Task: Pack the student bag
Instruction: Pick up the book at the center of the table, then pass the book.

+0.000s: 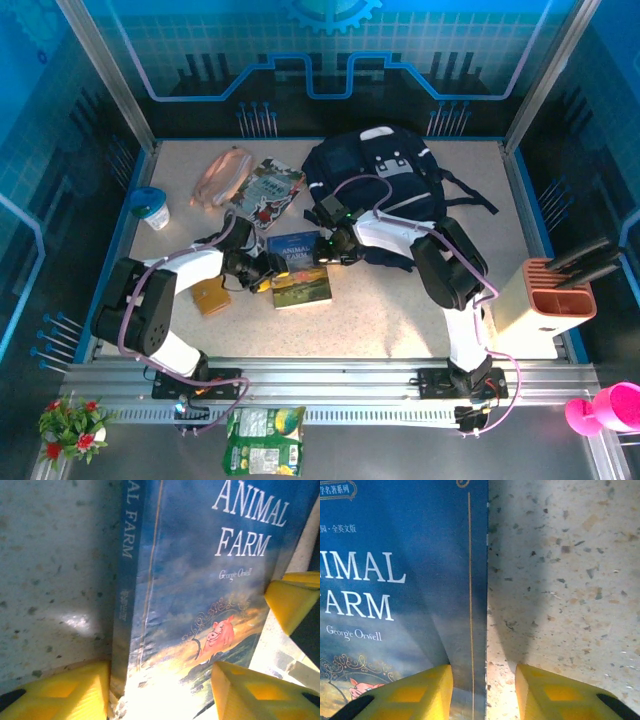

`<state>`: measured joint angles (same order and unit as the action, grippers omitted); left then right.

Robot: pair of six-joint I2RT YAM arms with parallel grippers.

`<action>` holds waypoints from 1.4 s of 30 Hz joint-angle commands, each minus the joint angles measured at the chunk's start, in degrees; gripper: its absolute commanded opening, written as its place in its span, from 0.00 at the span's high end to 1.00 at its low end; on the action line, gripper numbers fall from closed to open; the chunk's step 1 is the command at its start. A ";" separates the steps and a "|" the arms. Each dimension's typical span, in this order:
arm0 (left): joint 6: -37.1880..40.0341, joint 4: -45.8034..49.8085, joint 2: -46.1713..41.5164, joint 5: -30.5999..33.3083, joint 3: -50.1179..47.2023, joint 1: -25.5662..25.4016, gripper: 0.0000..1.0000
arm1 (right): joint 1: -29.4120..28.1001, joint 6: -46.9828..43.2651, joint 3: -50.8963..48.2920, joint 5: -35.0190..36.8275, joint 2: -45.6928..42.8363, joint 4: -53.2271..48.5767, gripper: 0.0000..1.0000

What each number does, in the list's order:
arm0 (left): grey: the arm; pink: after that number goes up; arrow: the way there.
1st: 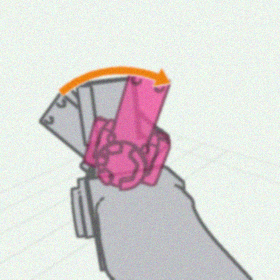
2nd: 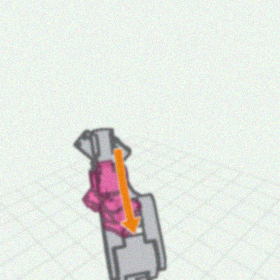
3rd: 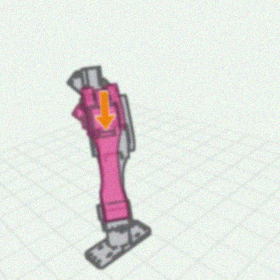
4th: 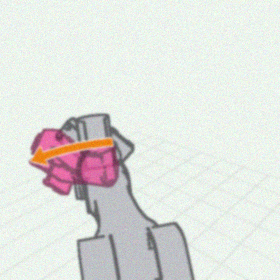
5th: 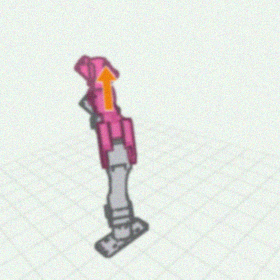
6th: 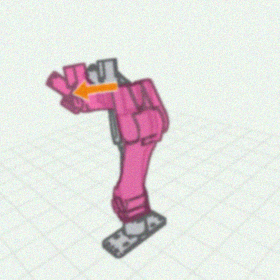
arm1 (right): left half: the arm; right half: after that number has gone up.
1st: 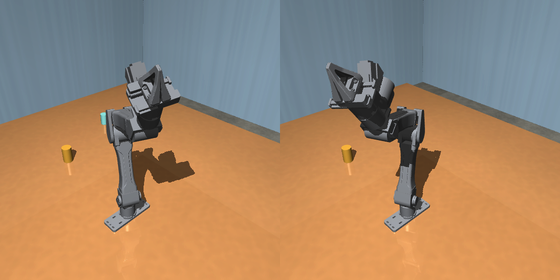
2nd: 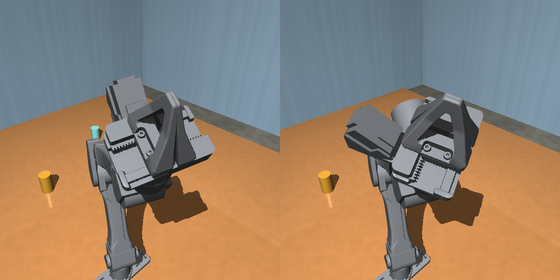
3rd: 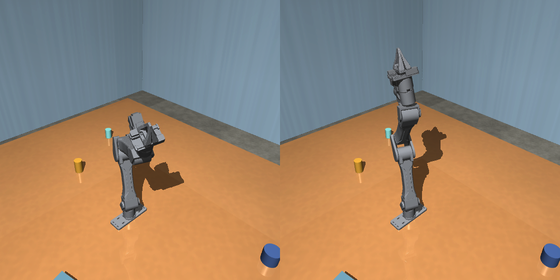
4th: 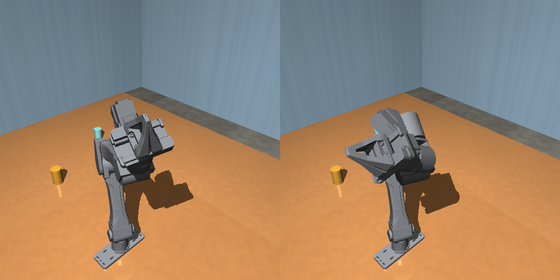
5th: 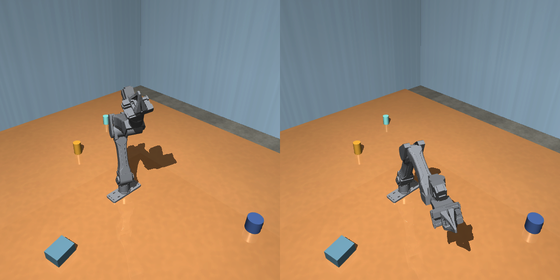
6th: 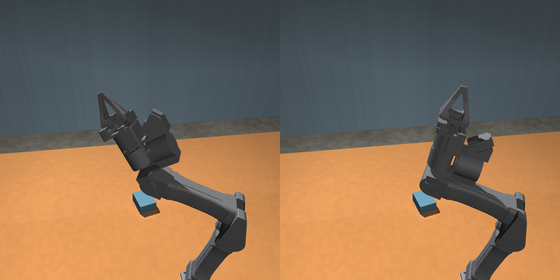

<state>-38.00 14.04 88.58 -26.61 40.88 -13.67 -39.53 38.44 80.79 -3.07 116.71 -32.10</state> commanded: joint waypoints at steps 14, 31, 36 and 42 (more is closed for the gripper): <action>-11.31 -32.66 -0.40 -16.85 -9.59 -0.22 0.59 | 1.21 1.88 -3.05 0.12 2.80 -1.83 0.71; -7.90 -19.08 -9.82 -7.89 -3.26 1.60 1.00 | 8.33 6.08 -17.99 -9.47 -19.60 20.58 0.52; -18.64 -19.31 -15.21 -3.50 0.68 1.98 1.00 | 12.51 13.37 -27.78 -9.95 -30.77 35.10 0.40; -28.46 -29.02 -14.89 2.60 3.82 1.55 1.00 | 16.93 24.33 -33.58 -17.05 -34.59 48.99 0.27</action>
<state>-59.20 -7.07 74.39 -27.73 41.89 -11.94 -24.08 54.78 49.71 -15.16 82.50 6.28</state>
